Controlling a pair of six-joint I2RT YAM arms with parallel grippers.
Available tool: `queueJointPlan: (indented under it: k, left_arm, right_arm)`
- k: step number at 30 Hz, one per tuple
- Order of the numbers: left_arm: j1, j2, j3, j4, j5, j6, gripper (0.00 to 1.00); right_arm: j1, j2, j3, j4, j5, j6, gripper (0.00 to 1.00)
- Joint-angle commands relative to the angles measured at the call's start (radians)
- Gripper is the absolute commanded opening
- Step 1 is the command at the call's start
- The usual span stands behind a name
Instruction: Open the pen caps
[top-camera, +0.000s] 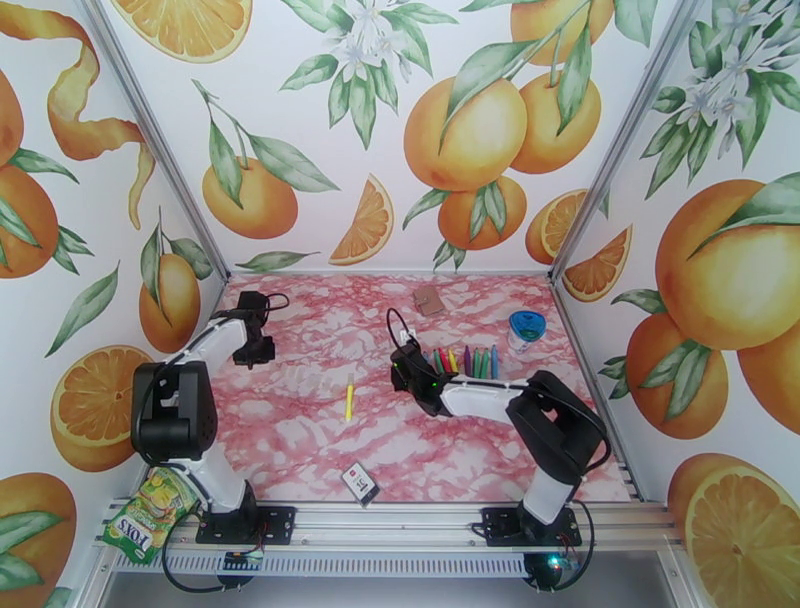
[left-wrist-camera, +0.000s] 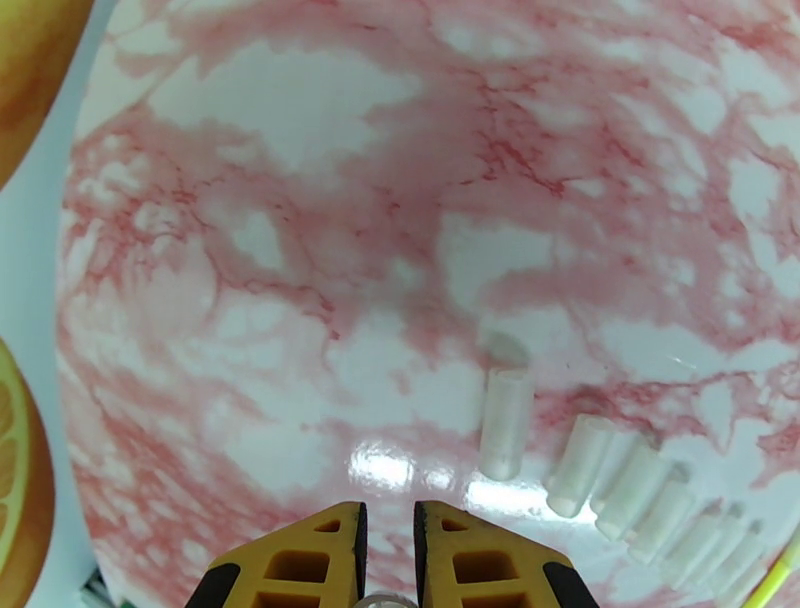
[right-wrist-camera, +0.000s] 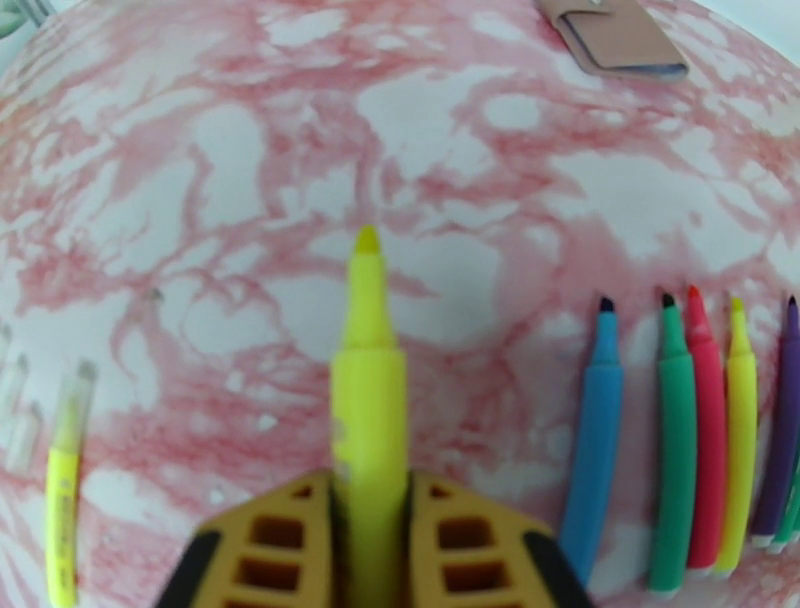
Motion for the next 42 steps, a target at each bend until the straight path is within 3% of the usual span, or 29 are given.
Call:
queueJointPlan:
  k: [1,17,27,42]
  left_arm:
    - [0.017,0.037,-0.008,0.023,0.029,0.001,0.03]
    - [0.067,0.089,-0.004,0.053,0.124,0.015,0.15]
    - [0.077,0.108,-0.006,0.057,0.165,0.016,0.2]
    - [0.08,0.123,0.001,0.052,0.193,0.014,0.26]
  right_arm:
    - [-0.018,0.035,0.035,-0.029,0.033,0.021,0.02]
    - [-0.041,0.114,0.083,-0.118,0.113,0.062,0.04]
    - [-0.053,0.126,0.087,-0.143,0.111,0.084,0.1]
    - [-0.051,0.123,0.076,-0.137,0.103,0.087,0.11]
